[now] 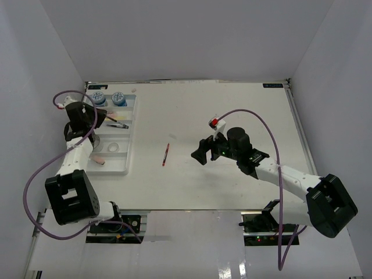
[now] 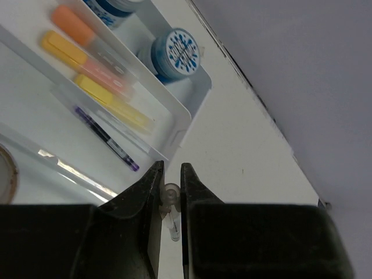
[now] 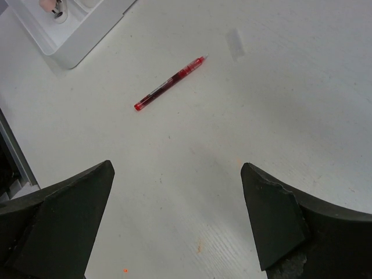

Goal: Sort the stationery into containers
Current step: Place the pen in the storage box, then pick up the pen from the center of the board.

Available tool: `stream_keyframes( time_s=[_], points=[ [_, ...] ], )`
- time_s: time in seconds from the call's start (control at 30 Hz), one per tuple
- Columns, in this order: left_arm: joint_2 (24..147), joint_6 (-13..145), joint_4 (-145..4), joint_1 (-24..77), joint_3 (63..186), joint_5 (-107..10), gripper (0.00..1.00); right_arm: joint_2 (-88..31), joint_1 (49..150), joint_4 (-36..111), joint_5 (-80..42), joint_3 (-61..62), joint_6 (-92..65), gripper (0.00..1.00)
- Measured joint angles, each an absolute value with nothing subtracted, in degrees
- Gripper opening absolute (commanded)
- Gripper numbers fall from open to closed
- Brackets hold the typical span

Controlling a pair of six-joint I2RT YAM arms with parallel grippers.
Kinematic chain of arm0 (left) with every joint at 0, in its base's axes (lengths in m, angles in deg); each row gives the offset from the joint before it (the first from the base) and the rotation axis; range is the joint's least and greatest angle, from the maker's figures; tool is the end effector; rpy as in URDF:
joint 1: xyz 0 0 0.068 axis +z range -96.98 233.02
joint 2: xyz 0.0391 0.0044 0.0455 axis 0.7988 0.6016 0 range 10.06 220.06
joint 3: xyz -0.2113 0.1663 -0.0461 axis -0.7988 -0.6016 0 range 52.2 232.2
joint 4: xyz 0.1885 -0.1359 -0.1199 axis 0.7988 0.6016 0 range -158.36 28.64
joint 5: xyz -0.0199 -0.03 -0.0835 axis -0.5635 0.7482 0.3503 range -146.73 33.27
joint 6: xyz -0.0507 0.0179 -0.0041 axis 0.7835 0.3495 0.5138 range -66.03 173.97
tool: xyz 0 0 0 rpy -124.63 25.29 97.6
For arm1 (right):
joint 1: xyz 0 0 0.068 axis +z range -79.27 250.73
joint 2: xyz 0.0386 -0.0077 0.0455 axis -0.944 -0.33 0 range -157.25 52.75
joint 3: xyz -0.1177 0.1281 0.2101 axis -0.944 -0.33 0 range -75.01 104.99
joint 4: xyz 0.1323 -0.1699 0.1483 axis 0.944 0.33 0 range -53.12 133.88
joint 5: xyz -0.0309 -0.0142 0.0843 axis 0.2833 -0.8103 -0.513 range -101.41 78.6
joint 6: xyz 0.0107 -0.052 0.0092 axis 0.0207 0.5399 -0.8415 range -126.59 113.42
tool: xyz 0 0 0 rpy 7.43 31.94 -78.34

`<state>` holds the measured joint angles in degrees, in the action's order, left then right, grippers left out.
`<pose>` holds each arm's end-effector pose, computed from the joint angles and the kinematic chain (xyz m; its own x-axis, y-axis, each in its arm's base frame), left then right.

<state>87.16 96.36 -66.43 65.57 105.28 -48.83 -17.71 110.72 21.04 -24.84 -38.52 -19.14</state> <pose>0.3012 0.0621 0.2781 -0.2517 -0.7402 -0.6234 -0.3579 0.6697 -0.6507 0.2028 0.1809 0.2413 -0.4054 -0.0640 -0.9119 -0.7234 0.6323 0.2773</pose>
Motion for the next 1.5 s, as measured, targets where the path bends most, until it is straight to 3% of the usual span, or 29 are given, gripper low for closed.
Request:
stream_keyframes(
  time_s=[0.2, 0.43, 0.53, 0.57, 0.8, 0.93, 1.27, 1.43, 1.5],
  points=[
    [93.91, 98.81, -72.85, 74.1, 104.28, -46.69, 0.04, -17.01, 110.72, 22.09, -24.81, -39.9, -18.09, 0.95],
    [105.08, 99.83, -76.63, 75.72, 105.46, -46.08, 0.14, -16.92, 110.72, 23.14, -24.81, -40.27, -17.87, 0.94],
    [107.64, 100.53, -77.68, 75.89, 105.52, -45.86, 0.3, -16.92, 110.72, 23.51, -24.79, -40.31, -17.72, 0.94],
    [108.25, 100.64, -77.97, 76.0, 105.59, -45.82, 0.41, -16.92, 110.72, 23.51, -24.79, -40.31, -17.68, 0.94],
    [108.97, 100.88, -77.31, 76.28, 106.51, -46.73, 0.85, -16.88, 110.72, 24.73, -22.93, -40.29, -17.33, 0.94],
    [107.18, 99.51, -74.03, 76.33, 108.93, -47.65, 0.97, -17.64, 110.72, 27.44, -21.69, -39.26, -17.39, 0.94],
    [92.51, 90.46, -60.92, 74.08, 112.69, -47.43, 0.98, -31.87, 116.33, 34.79, -13.49, -24.53, -20.28, 0.97],
    [85.19, 84.05, -55.98, 64.59, 111.71, -50.1, 0.98, -44.53, 122.56, 41.13, -5.06, -10.26, -22.6, 1.0],
    [82.67, 82.09, -54.82, 60.66, 110.57, -51.1, 0.98, -49.27, 124.99, 43.42, -2.21, -5.06, -23.36, 0.95]
  ],
)
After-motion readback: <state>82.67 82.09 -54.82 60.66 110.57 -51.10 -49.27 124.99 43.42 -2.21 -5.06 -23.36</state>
